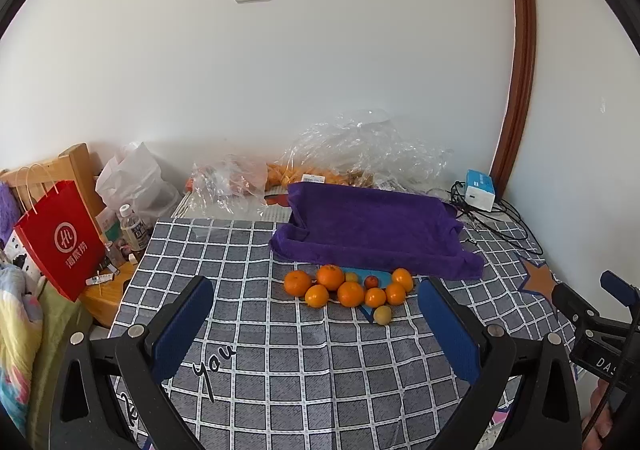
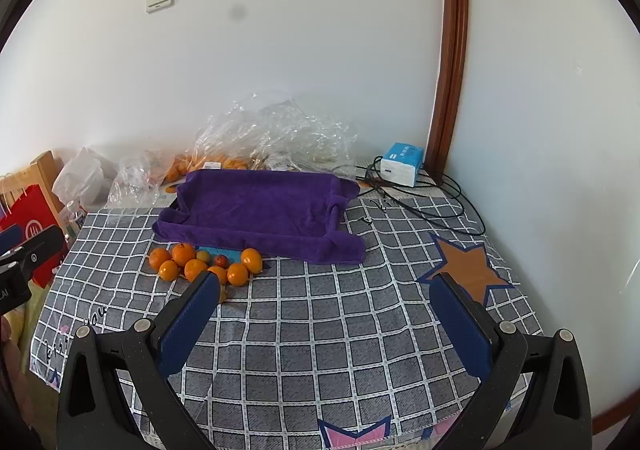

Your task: Organize fruits

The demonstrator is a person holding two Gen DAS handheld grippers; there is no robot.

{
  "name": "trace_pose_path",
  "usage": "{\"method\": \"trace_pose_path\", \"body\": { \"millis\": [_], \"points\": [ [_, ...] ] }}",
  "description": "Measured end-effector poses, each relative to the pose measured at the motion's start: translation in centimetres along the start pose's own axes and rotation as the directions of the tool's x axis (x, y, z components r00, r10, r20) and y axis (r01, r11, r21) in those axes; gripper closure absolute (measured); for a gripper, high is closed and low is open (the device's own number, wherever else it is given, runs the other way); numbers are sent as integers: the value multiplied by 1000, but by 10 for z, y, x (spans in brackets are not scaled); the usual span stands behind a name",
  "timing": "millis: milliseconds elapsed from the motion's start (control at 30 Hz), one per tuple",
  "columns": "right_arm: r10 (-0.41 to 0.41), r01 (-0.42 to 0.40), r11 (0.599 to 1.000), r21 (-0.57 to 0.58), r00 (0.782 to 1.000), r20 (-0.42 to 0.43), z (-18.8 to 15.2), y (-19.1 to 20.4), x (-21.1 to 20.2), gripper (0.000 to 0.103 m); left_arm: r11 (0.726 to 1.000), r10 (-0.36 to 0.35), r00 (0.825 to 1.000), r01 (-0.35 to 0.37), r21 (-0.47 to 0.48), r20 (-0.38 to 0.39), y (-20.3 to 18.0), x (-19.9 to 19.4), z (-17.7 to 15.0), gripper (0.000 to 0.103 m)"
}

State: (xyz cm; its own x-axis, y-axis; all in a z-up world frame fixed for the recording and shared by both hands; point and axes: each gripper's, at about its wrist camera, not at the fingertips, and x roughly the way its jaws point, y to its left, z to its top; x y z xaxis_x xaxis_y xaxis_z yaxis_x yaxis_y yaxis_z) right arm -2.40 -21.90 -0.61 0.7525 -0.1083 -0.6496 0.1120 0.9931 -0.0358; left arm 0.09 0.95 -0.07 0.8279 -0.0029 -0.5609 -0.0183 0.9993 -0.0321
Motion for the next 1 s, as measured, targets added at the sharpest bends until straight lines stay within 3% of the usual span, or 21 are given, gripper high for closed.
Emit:
{"method": "trace_pose_path", "body": {
  "millis": [1000],
  "points": [
    [-6, 6, 1000, 0, 1000, 2, -3, 2, -2, 0, 1000, -11, 1000, 11, -9, 1, 3, -1, 0, 0]
  ]
}}
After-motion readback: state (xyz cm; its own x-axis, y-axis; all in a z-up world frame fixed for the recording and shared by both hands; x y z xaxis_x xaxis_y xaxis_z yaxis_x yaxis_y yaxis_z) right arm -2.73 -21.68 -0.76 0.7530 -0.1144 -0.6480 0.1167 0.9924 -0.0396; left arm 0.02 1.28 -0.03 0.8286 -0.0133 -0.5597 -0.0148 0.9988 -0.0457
